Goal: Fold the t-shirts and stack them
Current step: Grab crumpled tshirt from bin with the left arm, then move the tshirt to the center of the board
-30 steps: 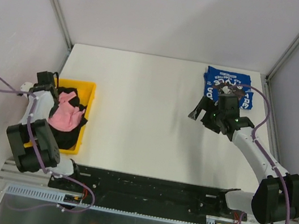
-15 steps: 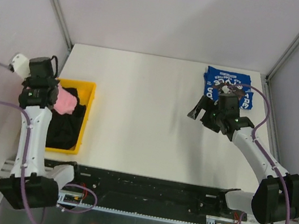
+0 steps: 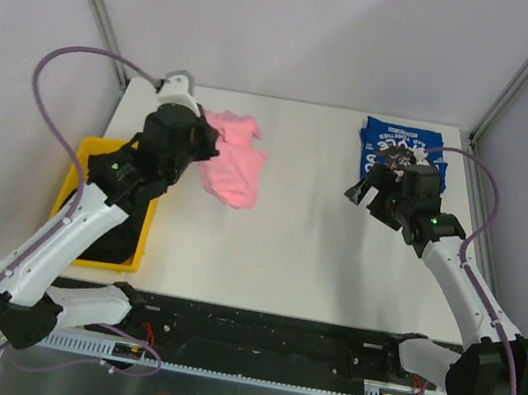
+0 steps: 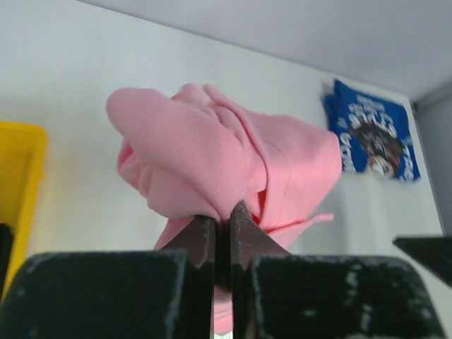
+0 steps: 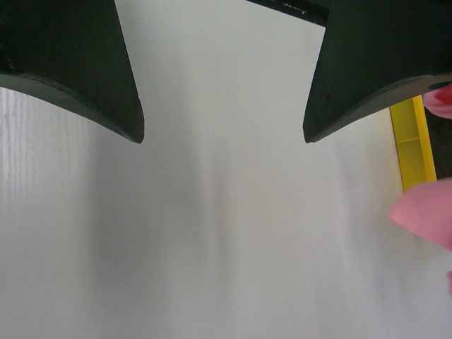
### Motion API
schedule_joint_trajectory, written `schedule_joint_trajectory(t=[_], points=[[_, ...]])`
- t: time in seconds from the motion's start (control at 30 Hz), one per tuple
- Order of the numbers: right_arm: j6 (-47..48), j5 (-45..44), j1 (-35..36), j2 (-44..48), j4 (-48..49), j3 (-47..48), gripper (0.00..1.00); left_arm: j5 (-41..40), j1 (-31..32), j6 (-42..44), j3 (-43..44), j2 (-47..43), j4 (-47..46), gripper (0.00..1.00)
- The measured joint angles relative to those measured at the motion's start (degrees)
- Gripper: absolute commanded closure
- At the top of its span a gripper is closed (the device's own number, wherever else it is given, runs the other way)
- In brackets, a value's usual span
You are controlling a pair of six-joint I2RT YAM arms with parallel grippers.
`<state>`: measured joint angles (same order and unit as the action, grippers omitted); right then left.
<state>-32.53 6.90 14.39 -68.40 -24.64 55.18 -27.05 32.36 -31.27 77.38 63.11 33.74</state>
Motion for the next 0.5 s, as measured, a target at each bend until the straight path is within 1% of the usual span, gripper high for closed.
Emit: schedule_joint_trajectory(t=[0.03,0.07,0.1,0.13,0.17,0.23,0.27,0.3,0.37,0.43,0.5], points=[[0.0,-0.22,-0.17,0.46,0.0,0.0,0.01,0.52,1.44,0.0,-0.02,0.55,-0.15,1.0],[0.0,-0.63,-0.39,0.94,-0.02,0.0,0.01,1.42,2.78,-0.04,-0.15,1.22,-0.39,0.96],[-0.02,-0.96,-0.46,1.27,-0.09,0.0,0.01,2.56,3.67,-0.17,-0.63,1.81,-0.98,0.84],[-0.02,-1.46,-0.59,1.49,-0.24,0.0,0.01,3.98,4.11,-0.22,-1.49,2.4,-1.66,0.65],[-0.02,-1.81,-0.63,1.6,-0.46,0.0,0.01,5.22,4.24,-0.17,-2.34,2.99,-2.12,0.52],[-0.04,-2.58,-0.52,1.62,-0.92,0.0,0.01,8.74,4.26,-0.09,-4.55,5.31,-3.19,0.31],[-0.04,-3.1,-0.24,1.6,-1.29,0.0,0.01,10.34,4.26,0.13,-5.51,6.73,-3.65,0.23],[-0.04,-3.54,0.22,1.6,-1.6,0.0,0.01,12.37,4.26,0.07,-6.82,8.68,-4.33,0.18],[-0.04,-4.63,1.9,1.51,-1.79,0.0,0.01,15.41,4.26,0.31,-9.73,11.72,-4.83,0.12],[-0.04,-6.27,4.92,1.31,-1.92,0.0,0.01,17.53,4.04,0.52,-12.68,12.87,-4.26,0.11],[-0.2,-7.41,8.28,0.92,-1.84,-0.09,0.03,19.15,3.39,0.76,-14.73,12.44,-3.54,0.12]])
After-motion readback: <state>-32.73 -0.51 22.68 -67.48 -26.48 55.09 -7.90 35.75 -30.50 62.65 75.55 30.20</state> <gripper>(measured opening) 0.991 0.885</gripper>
